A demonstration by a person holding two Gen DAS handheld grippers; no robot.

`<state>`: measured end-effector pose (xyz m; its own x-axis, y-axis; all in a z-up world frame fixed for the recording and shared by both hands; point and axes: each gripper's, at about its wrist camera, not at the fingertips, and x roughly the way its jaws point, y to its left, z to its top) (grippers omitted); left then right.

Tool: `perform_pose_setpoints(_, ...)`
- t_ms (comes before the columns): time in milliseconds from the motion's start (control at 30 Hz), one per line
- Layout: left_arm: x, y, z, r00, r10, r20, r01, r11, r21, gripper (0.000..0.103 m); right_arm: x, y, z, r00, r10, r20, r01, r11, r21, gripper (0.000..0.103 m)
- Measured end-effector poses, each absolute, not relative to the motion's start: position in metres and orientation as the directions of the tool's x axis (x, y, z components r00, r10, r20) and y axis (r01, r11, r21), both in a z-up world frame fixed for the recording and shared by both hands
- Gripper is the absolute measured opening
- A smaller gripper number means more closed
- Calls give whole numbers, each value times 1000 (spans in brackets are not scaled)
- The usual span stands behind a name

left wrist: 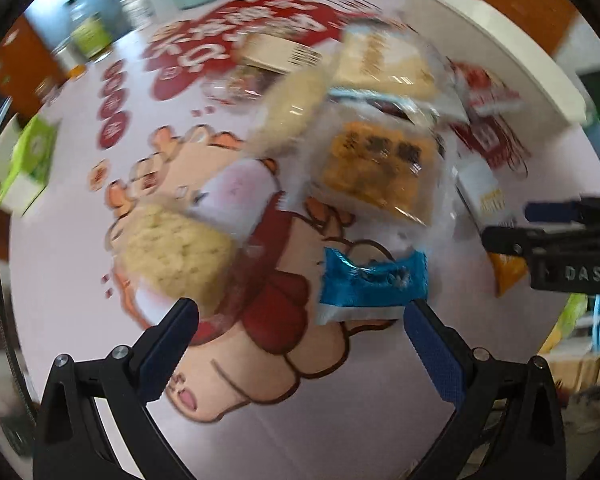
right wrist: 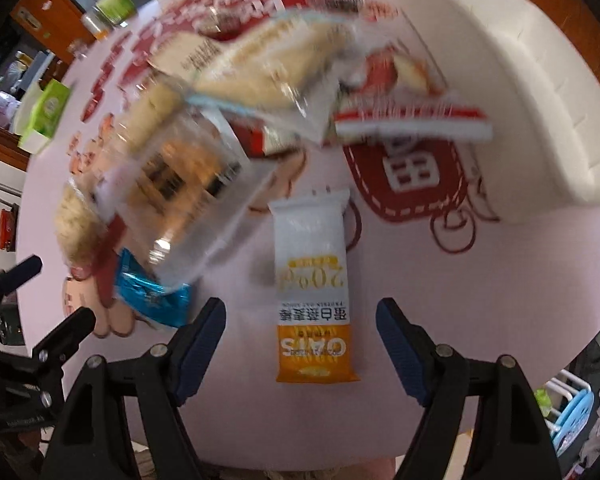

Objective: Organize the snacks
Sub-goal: 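Grasp the white-orange oat stick with the right tool while the left grasps the blue snack, then carry both snacks over the white tray and open both tools to drop them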

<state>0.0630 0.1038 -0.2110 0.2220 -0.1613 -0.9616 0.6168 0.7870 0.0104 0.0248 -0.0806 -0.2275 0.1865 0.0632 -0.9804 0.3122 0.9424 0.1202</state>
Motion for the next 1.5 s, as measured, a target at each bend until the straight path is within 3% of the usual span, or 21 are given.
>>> perform_pose_setpoints(100, 61, 91, -222, 163, -176, -971, 654, 756, -27, 102, 24, -78, -243, 157, 65, -985, 317, 942, 112, 70)
perform_pose_setpoints(267, 60, 75, -242, 69, -175, -982, 642, 761, -91, 102, 21, -67, -254, 153, 9, -988, 280, 959, 52, 42)
perform_pose_setpoints(400, 59, 67, -258, -5, -160, -987, 607, 784, -130, 102, 14, -67, -255, 172, 15, -985, 285, 956, 65, 41)
perform_pose_setpoints(567, 59, 59, -267, 44, -106, -993, 583, 810, -61, 101, 5, -76, -253, 169, 25, -985, 289, 955, 74, 40)
perform_pose_setpoints(667, 66, 53, -263, 92, -79, -993, 576, 817, -12, 76, 1, -89, -251, 160, 24, -987, 281, 957, 69, 40)
perform_pose_setpoints(700, 65, 52, -260, 97, -83, -992, 579, 816, -12, 57, 0, -91, -250, 162, 25, -986, 278, 958, 70, 40)
perform_pose_setpoints(733, 63, 50, -258, 101, -76, -992, 580, 815, -4, 48, -2, -93, -248, 167, 27, -986, 274, 959, 72, 40)
perform_pose_setpoints(800, 64, 49, -256, 101, -57, -993, 579, 815, 12, 43, -4, -99, -242, 173, 29, -984, 265, 961, 75, 40)
perform_pose_setpoints(967, 61, 46, -236, 97, -62, -993, 564, 826, 4, 40, -8, -109, -220, 202, 32, -979, 217, 973, 76, 39)
perform_pose_setpoints(1200, 43, 39, -158, 208, -132, -969, 545, 839, 3, 40, -7, -121, -182, 271, 40, -962, 142, 986, 81, 39)
perform_pose_setpoints(1500, 44, -33, -74, 355, -264, -897, 579, 815, -11, 40, 4, -148, -115, 430, 30, -903, 91, 993, 77, 39)
